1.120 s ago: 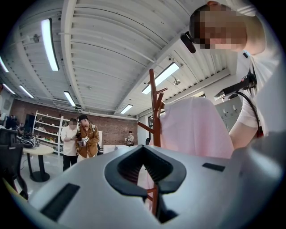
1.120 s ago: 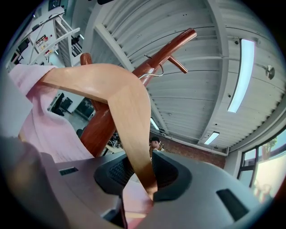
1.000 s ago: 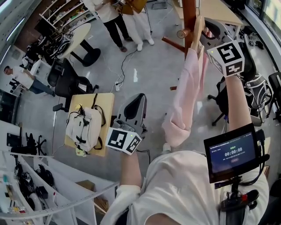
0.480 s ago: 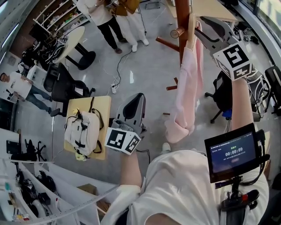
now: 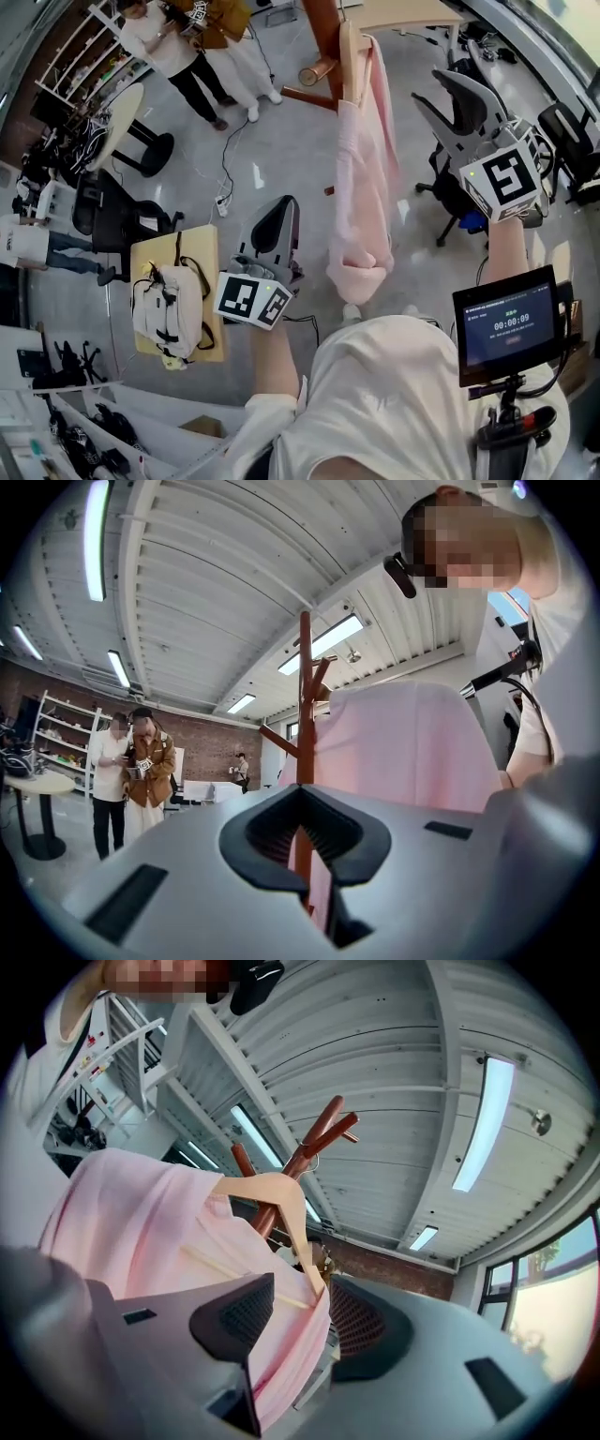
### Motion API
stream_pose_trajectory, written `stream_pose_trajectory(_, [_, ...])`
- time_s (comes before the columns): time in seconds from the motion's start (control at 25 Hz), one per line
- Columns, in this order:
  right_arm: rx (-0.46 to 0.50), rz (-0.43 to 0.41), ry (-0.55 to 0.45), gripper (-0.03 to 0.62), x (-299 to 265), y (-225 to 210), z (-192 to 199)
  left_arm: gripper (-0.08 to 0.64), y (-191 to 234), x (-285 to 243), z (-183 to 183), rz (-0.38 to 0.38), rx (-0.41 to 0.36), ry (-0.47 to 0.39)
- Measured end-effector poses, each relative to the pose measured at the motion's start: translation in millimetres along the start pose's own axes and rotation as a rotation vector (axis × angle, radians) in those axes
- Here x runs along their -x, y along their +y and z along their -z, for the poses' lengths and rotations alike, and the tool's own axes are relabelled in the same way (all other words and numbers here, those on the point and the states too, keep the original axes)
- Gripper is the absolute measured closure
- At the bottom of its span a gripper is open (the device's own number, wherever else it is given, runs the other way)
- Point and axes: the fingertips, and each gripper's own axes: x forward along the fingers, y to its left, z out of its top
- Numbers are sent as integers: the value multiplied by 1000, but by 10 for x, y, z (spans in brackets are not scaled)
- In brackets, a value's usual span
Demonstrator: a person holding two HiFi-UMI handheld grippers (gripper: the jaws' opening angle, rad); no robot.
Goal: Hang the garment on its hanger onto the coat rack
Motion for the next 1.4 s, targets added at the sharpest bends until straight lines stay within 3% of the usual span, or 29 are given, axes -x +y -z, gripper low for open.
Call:
stream_pose_trajectory(0.28, [-100, 99, 25, 420, 789, 204, 67, 554, -244, -96, -9, 100, 16, 3])
stream_pose_trajectory(0.52, [-148, 156, 84, 425, 995, 355, 358, 554, -312, -259, 49, 146, 29, 0])
stream_pose_trajectory(0.6, [-158, 177, 89, 468, 1034, 374, 396, 554, -330, -287, 61, 150, 34, -2])
stream_pose_trajectory(0.8, [-187, 209, 87, 469, 1079, 378, 398, 554, -359, -311, 87, 153, 50, -5])
stream_pose_trajectory(1.4, [-206, 202, 107, 469, 1044, 461, 479, 554, -355, -277, 115, 137, 65, 1])
